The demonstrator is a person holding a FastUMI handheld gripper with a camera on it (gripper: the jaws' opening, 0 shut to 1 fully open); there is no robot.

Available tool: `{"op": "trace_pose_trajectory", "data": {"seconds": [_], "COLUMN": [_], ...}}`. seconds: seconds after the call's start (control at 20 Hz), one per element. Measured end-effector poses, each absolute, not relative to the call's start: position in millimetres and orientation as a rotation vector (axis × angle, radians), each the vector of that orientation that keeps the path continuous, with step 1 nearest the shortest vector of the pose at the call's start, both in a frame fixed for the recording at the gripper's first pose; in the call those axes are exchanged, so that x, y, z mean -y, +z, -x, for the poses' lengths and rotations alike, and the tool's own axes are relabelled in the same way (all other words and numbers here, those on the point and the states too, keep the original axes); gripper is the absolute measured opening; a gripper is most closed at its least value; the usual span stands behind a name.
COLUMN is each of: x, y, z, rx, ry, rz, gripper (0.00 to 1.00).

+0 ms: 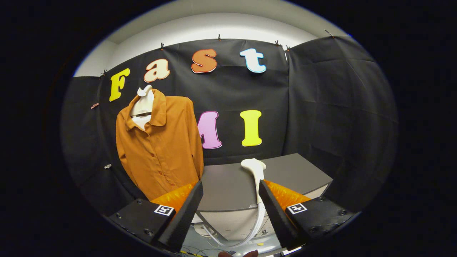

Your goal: Iron the clothes twice with a garment steamer, once on the left side and once on the right side.

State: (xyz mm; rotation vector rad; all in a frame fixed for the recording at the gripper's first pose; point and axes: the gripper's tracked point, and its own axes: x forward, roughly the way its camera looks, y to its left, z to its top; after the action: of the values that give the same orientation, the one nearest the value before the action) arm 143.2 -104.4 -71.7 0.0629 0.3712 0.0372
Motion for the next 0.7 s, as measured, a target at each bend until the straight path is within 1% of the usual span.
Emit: {"op": "trace_pose_trajectory", "data": {"seconds": [0.2,0.45,0.7], "x": [141,178,183], "y": [-111,-186,-250], "z": [-187,-240,-277], "rx": [-0.546,-0.771,-0.915], "ry": [0.055,0.062,0.088], "rz": [-0.146,-0.219,-0.208], "gripper": [0.99,0.99,0.98]}}
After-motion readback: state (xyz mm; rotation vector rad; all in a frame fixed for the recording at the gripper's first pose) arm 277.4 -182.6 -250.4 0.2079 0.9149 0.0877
